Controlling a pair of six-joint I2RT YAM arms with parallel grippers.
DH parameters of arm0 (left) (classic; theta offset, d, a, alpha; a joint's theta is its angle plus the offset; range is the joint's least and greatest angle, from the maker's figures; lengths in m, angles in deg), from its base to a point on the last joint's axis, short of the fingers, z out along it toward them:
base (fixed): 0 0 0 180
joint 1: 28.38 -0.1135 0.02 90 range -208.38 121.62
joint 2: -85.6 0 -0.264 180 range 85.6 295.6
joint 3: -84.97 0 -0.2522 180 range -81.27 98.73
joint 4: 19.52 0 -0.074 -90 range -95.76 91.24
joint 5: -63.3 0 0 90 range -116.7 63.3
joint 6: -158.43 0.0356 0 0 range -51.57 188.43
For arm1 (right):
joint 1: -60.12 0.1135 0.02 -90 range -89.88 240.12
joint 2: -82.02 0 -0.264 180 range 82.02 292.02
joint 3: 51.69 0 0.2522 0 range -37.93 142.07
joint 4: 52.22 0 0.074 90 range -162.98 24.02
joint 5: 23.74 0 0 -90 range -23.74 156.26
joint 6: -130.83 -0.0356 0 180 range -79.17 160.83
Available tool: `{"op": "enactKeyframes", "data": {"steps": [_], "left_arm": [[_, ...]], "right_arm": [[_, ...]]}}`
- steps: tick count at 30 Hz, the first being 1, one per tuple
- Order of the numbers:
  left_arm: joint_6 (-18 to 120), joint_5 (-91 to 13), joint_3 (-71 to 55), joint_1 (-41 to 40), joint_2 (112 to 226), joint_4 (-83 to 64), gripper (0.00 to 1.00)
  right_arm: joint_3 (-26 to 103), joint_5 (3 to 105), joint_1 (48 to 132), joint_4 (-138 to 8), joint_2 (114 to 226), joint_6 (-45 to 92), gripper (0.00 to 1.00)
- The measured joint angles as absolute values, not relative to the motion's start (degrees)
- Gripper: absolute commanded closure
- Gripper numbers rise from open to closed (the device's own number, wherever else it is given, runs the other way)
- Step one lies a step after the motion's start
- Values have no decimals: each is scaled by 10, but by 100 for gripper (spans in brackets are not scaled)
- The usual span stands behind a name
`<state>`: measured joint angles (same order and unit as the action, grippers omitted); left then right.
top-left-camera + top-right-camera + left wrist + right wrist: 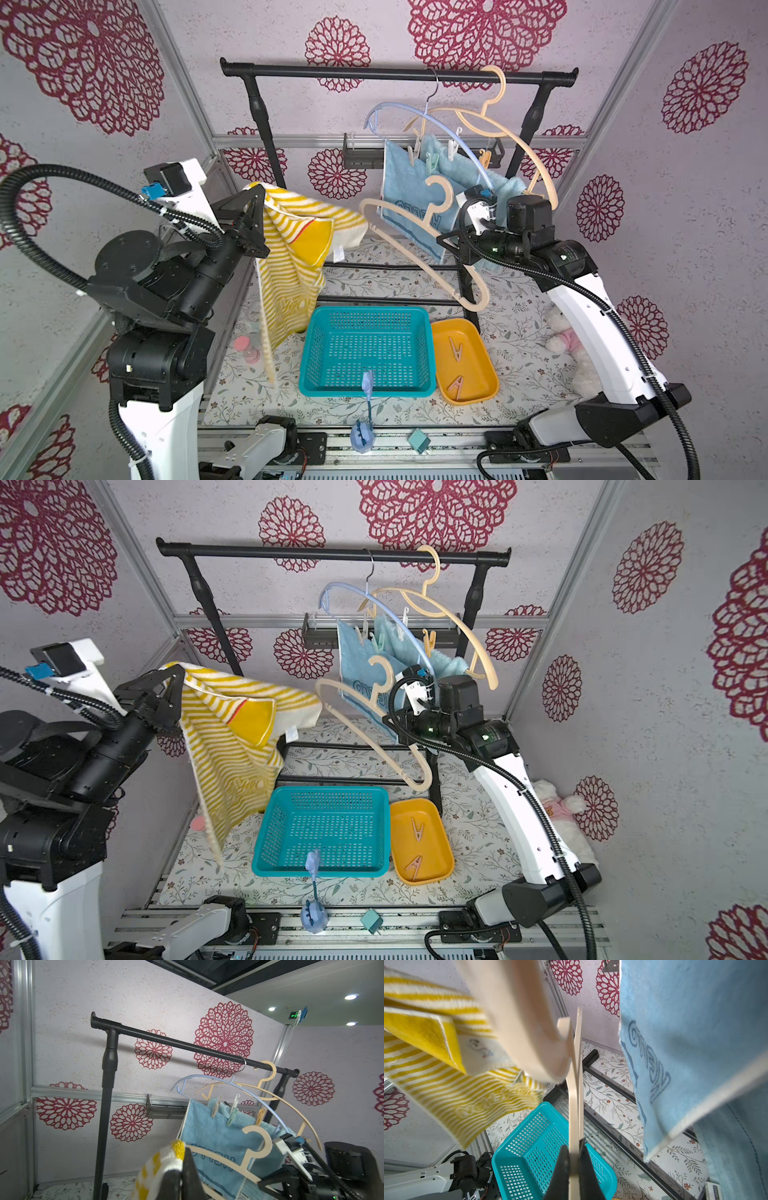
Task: Remove the clothespins securing towels to the hanger
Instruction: Place the towel in the basket.
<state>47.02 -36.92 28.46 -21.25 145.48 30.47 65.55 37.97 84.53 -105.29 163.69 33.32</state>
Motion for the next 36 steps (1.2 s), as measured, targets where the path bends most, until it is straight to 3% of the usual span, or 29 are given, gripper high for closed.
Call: {"op": "enactKeyframes", "data": {"steps": [13,26,36], "left_arm": [[405,-442,324,-212,1443,287,100],[377,-472,236,-196,1475,270,100],[379,-462,203,-139,1459,250,100]], "right_arm": [[634,379,845,-1044,1635,333,100],[618,379,845,-1032,1629,333,100],[608,379,845,-1025,1614,332,100]]}}
